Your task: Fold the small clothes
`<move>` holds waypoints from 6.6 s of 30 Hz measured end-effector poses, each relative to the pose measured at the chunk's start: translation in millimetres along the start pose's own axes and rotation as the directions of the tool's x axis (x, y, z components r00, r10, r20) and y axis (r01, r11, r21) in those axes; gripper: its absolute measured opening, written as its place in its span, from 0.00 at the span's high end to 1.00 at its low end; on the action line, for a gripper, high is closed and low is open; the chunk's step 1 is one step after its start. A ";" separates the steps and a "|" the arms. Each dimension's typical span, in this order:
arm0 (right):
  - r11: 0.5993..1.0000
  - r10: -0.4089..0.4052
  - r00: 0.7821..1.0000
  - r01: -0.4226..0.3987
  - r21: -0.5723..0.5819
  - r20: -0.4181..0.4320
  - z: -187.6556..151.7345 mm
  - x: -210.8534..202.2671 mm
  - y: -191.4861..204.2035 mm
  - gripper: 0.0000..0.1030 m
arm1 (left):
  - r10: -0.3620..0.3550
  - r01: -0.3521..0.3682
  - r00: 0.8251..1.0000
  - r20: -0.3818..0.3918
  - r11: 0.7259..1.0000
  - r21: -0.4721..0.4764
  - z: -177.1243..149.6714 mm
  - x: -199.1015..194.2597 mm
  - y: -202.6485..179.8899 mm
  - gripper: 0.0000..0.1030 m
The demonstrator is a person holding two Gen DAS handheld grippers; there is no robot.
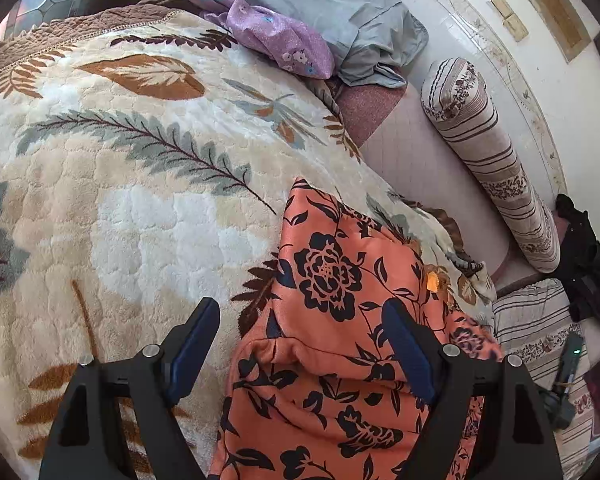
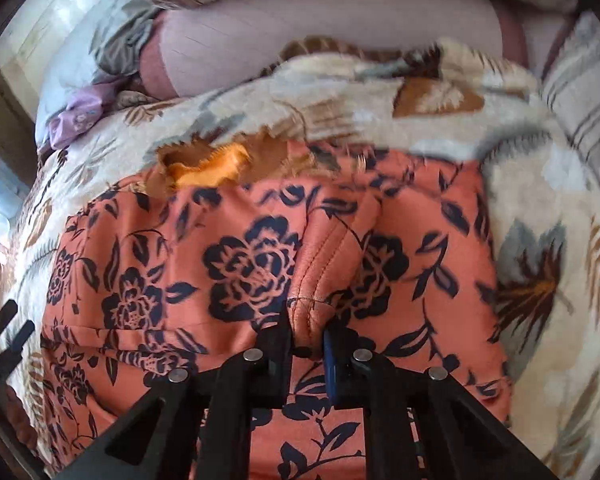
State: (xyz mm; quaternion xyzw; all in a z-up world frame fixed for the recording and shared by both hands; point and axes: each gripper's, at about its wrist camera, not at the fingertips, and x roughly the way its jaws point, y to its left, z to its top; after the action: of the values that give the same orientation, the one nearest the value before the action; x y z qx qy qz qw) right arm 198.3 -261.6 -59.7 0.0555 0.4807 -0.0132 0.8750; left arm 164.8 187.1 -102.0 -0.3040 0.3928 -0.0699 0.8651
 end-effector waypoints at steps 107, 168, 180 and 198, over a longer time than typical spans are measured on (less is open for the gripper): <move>0.859 0.431 0.863 -0.303 0.414 -0.264 -288.7 -85.9 -144.2 0.55 | 0.329 -0.207 0.868 -0.372 0.921 0.331 -179.4 -123.1 29.3 0.67; 0.707 0.587 0.806 -0.465 0.533 -0.077 -244.1 -103.9 -153.3 0.92 | 0.163 -0.058 0.929 -0.333 0.951 0.303 -119.9 -128.7 -10.3 0.94; 0.628 0.513 0.824 -0.551 0.549 0.240 -23.2 -8.0 -206.6 0.11 | 0.176 -0.126 0.973 -0.150 0.947 0.295 65.0 36.3 -62.7 0.29; 0.936 0.315 0.936 -0.278 0.218 -0.158 -47.3 46.4 -124.5 0.71 | 0.277 -0.170 0.945 -0.174 0.870 0.463 -22.4 57.2 -45.6 0.39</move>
State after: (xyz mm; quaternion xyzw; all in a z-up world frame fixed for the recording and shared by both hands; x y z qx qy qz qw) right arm 174.0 -378.6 -134.5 0.2128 0.5445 0.0786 0.8075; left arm 193.0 119.3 -123.3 -0.0413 0.4986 -0.0914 0.8610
